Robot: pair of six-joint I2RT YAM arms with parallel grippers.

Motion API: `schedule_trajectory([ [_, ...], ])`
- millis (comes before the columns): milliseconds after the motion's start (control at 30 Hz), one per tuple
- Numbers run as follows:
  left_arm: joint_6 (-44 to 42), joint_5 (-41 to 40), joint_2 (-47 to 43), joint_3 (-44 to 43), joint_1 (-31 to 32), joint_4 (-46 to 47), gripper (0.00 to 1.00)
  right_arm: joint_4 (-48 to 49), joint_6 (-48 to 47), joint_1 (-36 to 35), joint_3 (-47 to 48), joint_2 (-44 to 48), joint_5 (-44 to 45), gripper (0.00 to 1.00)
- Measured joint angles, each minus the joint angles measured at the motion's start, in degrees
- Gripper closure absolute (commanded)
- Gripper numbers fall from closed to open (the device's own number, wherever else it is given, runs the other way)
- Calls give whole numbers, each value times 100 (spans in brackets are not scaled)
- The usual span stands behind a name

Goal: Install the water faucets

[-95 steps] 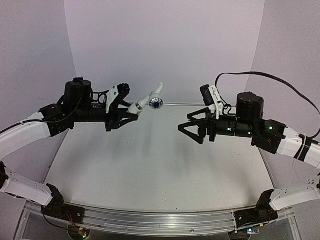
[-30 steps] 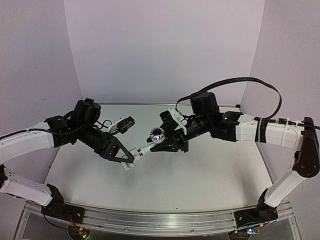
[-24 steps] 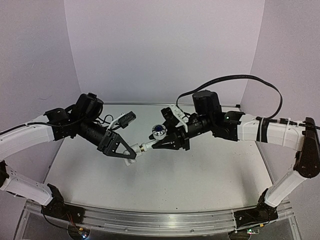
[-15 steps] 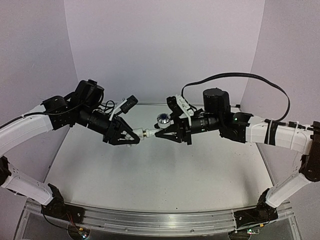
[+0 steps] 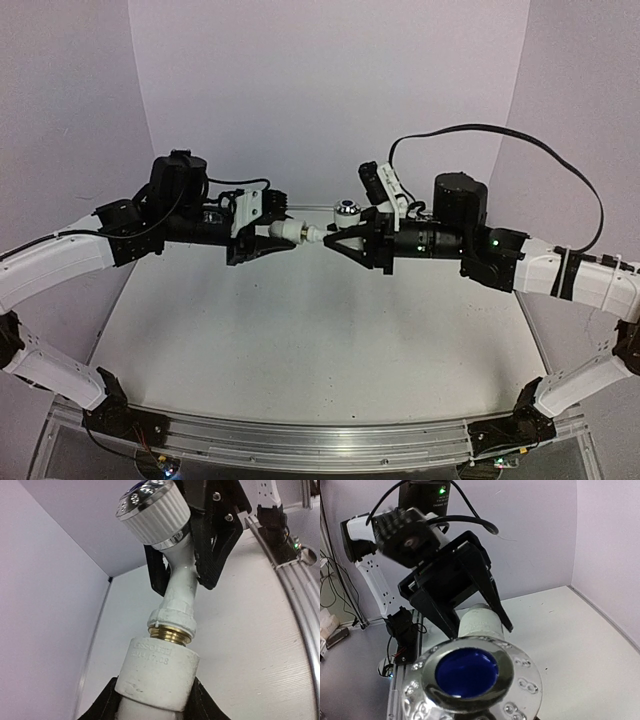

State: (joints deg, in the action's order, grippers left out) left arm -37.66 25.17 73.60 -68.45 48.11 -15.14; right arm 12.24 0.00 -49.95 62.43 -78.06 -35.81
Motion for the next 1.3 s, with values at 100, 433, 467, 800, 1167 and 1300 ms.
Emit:
schedule_trajectory([
  [100, -1128, -30, 65, 36, -30, 381, 100, 53, 255, 0, 0, 17, 72, 100],
  [433, -4874, -74, 361, -162, -179, 1418, 100, -12, 1148, 17, 0, 67, 433, 100],
  [467, -5316, -79, 361, -162, -179, 1542, 100, -54, 1272, 17, 0, 67, 455, 100],
  [800, -6684, -224, 369, -103, -176, 2323, 100, -98, 1679, 17, 105, 60, 612, 78],
  [1167, -3907, -1077, 391, 368, -111, 2567, 100, -286, 1612, -195, 231, 30, 795, 2],
  [1300, -2722, -1503, 48, 1002, -153, 2597, 100, -556, 1306, -226, 8, 413, 1436, 2],
])
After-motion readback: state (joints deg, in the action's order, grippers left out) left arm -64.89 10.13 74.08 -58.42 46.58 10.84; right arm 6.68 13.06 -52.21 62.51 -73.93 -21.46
